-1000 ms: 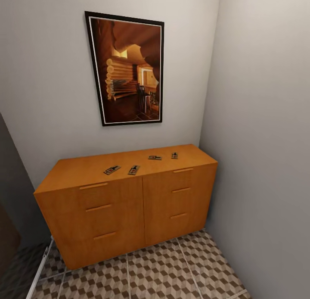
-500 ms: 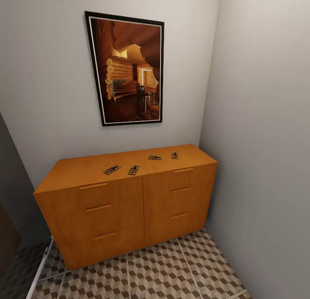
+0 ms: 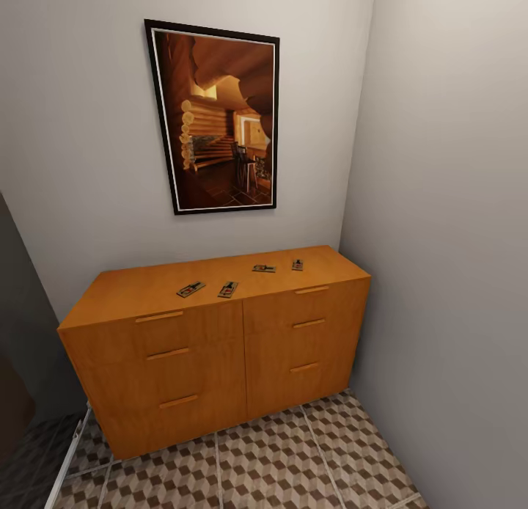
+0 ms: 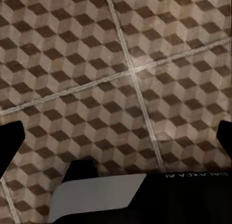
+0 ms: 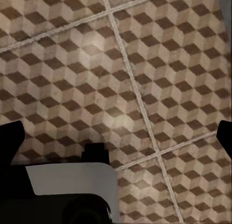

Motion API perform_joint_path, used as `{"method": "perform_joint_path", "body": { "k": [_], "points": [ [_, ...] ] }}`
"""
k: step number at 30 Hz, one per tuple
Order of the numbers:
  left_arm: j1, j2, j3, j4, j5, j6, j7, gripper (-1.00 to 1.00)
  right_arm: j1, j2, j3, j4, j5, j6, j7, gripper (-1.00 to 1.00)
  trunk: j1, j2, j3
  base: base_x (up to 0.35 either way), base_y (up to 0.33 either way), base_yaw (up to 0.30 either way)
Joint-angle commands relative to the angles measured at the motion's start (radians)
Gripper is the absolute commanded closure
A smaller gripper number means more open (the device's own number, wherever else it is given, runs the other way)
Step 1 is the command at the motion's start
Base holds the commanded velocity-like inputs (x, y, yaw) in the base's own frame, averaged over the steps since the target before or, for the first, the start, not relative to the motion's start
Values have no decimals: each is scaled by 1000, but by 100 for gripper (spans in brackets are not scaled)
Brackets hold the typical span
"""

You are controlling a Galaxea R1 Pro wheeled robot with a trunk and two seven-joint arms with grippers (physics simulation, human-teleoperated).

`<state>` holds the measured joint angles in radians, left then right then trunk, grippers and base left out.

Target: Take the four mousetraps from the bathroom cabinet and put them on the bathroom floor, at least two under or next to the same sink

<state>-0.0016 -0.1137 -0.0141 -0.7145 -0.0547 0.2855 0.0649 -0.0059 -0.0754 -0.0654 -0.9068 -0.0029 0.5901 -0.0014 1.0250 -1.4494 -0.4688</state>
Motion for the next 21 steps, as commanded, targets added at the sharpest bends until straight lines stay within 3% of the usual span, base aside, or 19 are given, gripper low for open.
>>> {"method": "perform_joint_path", "body": {
  "k": [1, 2, 6, 13, 16, 17, 21],
  "points": [
    [0, -2, -3, -57, -12, 49, 0, -100, 0, -4, -12, -34, -1, 31, 0, -100, 0, -1, -1, 0, 0, 0],
    [0, -2, -3, -57, -12, 49, 0, -100, 0, -4, -12, -34, -1, 31, 0, -100, 0, -1, -1, 0, 0, 0],
    [0, -11, -27, -267, -29, 200, -23, -100, 0, -15, -55, -145, 3, 112, 0, -100, 0, -1, -1, 0, 0, 0],
    [-2, -19, -131, -579, -41, 372, -80, -100, 0, -30, -89, -317, 8, 210, 0, -100, 0, -1, -1, 0, 0, 0],
    [-15, -26, -184, -669, -43, 426, -92, -100, 0, -40, -94, -384, 10, 247, 0, -100, 0, -1, -1, 0, 0, 0],
    [-15, -26, -184, -669, -43, 426, -92, -100, 0, -40, -94, -384, 10, 247, 0, -100, 0, -1, -1, 0, 0, 0],
    [-78, -44, -247, -738, -44, 490, -100, -100, -3, -55, -97, -465, 12, 296, -2, -100, 0, -1, -1, 0, 0, 0]
  ]
}}
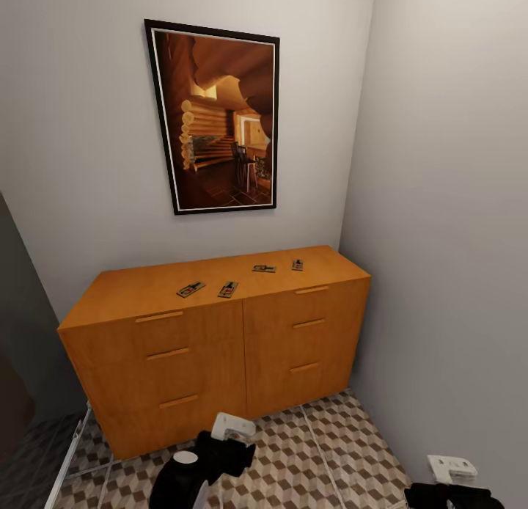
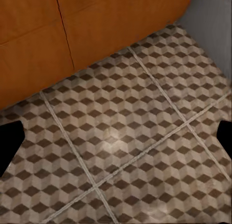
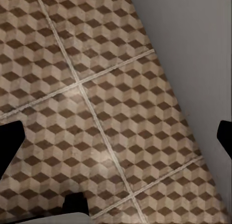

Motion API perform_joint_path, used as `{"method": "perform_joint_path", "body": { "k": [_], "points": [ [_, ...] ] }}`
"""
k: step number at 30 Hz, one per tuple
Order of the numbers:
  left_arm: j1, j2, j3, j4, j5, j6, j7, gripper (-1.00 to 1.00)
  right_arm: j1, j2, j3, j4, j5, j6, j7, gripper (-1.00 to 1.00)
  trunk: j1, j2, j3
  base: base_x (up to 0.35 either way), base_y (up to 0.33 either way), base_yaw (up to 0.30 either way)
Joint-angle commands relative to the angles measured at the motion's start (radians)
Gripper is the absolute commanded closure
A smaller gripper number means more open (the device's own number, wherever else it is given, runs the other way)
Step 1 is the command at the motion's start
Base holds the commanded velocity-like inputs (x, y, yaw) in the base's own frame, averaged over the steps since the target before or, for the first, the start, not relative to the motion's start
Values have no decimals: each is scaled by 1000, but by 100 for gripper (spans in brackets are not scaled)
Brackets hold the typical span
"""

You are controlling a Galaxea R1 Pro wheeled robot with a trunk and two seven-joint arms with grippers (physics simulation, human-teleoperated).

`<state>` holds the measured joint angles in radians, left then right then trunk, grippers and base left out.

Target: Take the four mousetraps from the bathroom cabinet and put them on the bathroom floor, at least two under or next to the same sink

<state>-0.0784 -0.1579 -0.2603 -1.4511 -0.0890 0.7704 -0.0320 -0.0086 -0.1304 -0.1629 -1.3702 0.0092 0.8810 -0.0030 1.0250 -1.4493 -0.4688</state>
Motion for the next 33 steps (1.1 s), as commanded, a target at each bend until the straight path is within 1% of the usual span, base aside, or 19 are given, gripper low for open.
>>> {"method": "perform_joint_path", "body": {
  "k": [1, 5, 6, 10, 12, 14, 17, 18, 20, 23, 25, 30, 31, 33],
  "points": [
    [-26, -5, -14, -11, -9, 18, -5, -100, -5, -4, -1, -19, 0, 17, -1, -100, 0, -1, -1, 0, 0, 0],
    [-145, -17, -51, -34, -2, 63, -11, -100, -44, -13, -2, -67, 1, 70, -9, -100, 0, -1, -1, 0, 0, 0],
    [-145, -17, -51, -34, -2, 63, -11, -100, -44, -13, -2, -67, 1, 70, -9, -100, 0, -1, -1, 0, 0, 0],
    [-286, -17, -68, -41, 17, 101, -18, -100, -109, -16, -2, -85, 1, 135, -21, -100, 0, -1, -1, 0, 0, 0],
    [-355, -17, -72, -42, 35, 118, -21, -100, -147, -17, -3, -90, 1, 166, -26, -100, 0, -1, -1, 0, 0, 0],
    [-419, -17, -74, -41, 59, 132, -22, -100, -186, -18, -3, -93, 1, 166, -30, -100, 0, -1, -1, 0, 0, 0],
    [-507, -17, -72, -38, 105, 147, -22, -100, -246, -17, -2, -96, 1, 166, -35, -100, 0, -1, -1, 0, 0, 0],
    [-507, -17, -72, -38, 105, 147, -22, -100, -246, -17, -2, -96, 1, 166, -35, -100, 0, -1, -1, 0, 0, 0],
    [-565, -17, -67, -32, 138, 159, -22, -100, -289, -17, 0, -97, 1, 166, -38, -100, 0, -1, -1, 0, 0, 0],
    [-655, -17, -41, -10, 180, 198, -20, -100, -356, -15, 1, -96, 0, 166, -43, -100, 0, -1, -1, 0, 0, 0],
    [-716, -17, -9, 16, 197, 227, -18, -100, -401, -14, 2, -96, -1, 166, -48, -100, 0, -1, -1, 0, 0, 0],
    [-859, -14, 77, 119, 217, 260, -14, -100, -512, -8, 6, -95, -2, 166, -61, -100, 0, -1, -1, 0, 0, 0],
    [-859, -14, 77, 119, 217, 260, -14, -100, -512, -8, 6, -95, -2, 166, -61, -100, 0, -1, -1, 0, 0, 0],
    [-909, -12, 100, 163, 220, 266, -13, -100, -559, -5, 7, -95, -3, 166, -68, -100, 0, -1, -1, 0, 0, 0]
  ]
}}
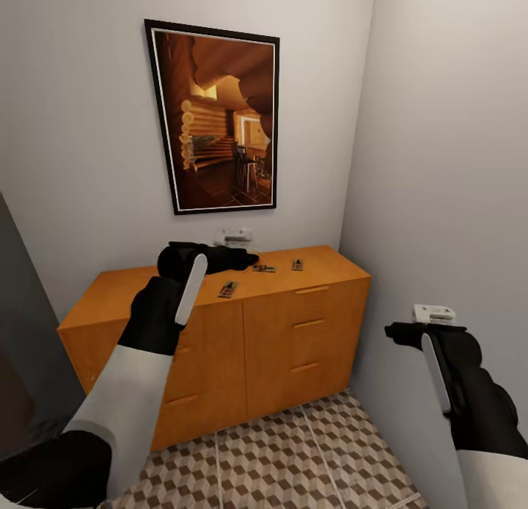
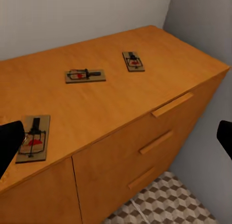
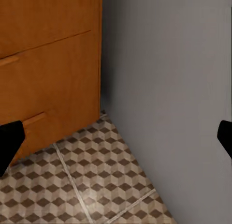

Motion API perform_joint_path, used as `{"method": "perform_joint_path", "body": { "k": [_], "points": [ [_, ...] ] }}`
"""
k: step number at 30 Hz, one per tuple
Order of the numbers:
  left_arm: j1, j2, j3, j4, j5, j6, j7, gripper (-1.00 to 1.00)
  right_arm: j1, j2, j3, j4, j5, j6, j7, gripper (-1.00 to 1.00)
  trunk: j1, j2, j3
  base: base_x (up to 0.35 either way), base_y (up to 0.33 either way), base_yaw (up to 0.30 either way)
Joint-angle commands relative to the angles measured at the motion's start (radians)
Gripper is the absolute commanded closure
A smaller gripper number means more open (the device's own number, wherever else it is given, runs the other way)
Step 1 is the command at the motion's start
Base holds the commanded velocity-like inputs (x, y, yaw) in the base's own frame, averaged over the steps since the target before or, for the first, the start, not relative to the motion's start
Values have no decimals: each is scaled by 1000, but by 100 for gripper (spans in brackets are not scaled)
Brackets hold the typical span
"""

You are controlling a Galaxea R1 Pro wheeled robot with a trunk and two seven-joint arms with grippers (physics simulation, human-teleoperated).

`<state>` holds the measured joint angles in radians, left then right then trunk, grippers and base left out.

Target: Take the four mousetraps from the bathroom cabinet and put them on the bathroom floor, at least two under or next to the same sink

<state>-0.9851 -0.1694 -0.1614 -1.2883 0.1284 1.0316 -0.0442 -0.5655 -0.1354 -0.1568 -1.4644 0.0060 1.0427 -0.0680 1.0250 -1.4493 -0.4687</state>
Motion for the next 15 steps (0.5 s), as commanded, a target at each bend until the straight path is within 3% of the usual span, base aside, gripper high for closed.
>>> {"method": "perform_joint_path", "body": {
  "k": [1, 5, 9, 15],
  "points": [
    [-25, 2, 9, 21, 4, 6, 0, -100, -27, 1, 1, -1, -1, 4, -6, -100, 0, -1, -1, 0, 0, 0],
    [-98, 12, 29, 81, 5, 11, 1, -100, -132, 8, 9, 4, -3, 4, -29, -100, 0, -1, -1, 0, 0, 0],
    [-127, 20, 36, 98, 0, 13, 1, -100, -209, 20, 32, 23, 0, 4, -60, -100, 0, -1, -1, 0, 0, 0],
    [-150, 38, 38, 68, -3, 15, 1, -100, -342, 74, 95, 115, 5, 4, -145, -100, 0, -1, -1, 0, 0, 0]
  ]
}}
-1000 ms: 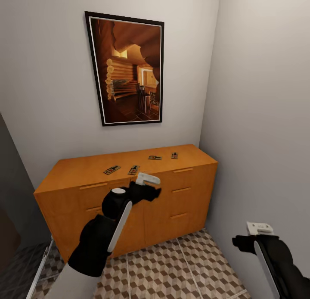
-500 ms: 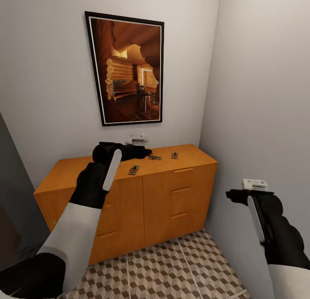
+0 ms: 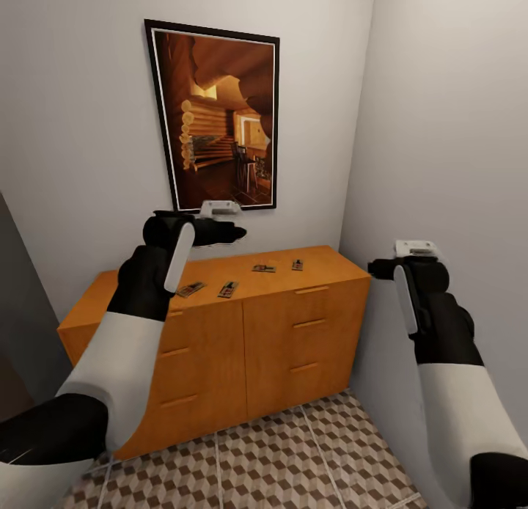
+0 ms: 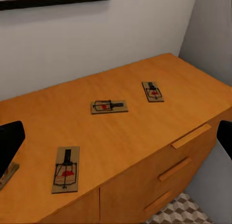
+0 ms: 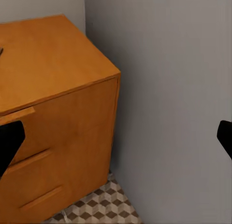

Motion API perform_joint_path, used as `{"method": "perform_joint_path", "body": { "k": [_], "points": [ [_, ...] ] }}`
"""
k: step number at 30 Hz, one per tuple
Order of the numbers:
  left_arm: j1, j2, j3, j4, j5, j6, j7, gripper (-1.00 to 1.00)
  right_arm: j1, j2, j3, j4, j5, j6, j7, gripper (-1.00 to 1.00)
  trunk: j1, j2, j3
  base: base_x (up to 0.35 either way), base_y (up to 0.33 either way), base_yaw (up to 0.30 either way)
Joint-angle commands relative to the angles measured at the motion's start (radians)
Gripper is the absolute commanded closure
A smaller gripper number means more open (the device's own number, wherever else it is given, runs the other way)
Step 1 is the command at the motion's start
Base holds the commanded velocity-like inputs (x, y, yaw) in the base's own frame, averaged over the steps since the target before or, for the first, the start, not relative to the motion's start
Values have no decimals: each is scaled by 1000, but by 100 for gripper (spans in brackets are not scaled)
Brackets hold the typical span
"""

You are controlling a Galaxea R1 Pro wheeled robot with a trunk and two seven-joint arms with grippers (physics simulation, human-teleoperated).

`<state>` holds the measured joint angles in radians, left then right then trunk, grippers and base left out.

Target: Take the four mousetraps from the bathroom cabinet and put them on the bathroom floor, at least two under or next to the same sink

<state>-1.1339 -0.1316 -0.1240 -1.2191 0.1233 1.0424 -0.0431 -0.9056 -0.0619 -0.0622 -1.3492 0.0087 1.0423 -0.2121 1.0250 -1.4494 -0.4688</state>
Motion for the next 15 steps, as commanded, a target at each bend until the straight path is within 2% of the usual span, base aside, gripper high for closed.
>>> {"method": "perform_joint_path", "body": {
  "k": [1, 5, 6, 10, 15],
  "points": [
    [-3, 4, 0, -13, 3, 4, 0, -100, -18, 12, 8, 18, 3, 5, -15, -100, 0, -1, -1, 0, 0, 0],
    [-6, 19, 0, -61, 6, 5, -1, -100, -63, 63, 24, 74, 8, 5, -61, -100, 0, -1, -1, 0, 0, 0],
    [-6, 19, 0, -61, 6, 5, -1, -100, -63, 63, 24, 74, 8, 5, -61, -100, 0, -1, -1, 0, 0, 0],
    [-8, 33, -2, -90, 9, 5, -1, -100, -81, 102, 31, 97, 11, 5, -87, -100, 0, -1, -1, 47, 0, 0],
    [-9, 42, -2, -86, 15, 5, -2, -100, -90, 125, 35, 109, 10, 5, -98, -100, 0, -1, -1, 204, 0, 0]
  ]
}}
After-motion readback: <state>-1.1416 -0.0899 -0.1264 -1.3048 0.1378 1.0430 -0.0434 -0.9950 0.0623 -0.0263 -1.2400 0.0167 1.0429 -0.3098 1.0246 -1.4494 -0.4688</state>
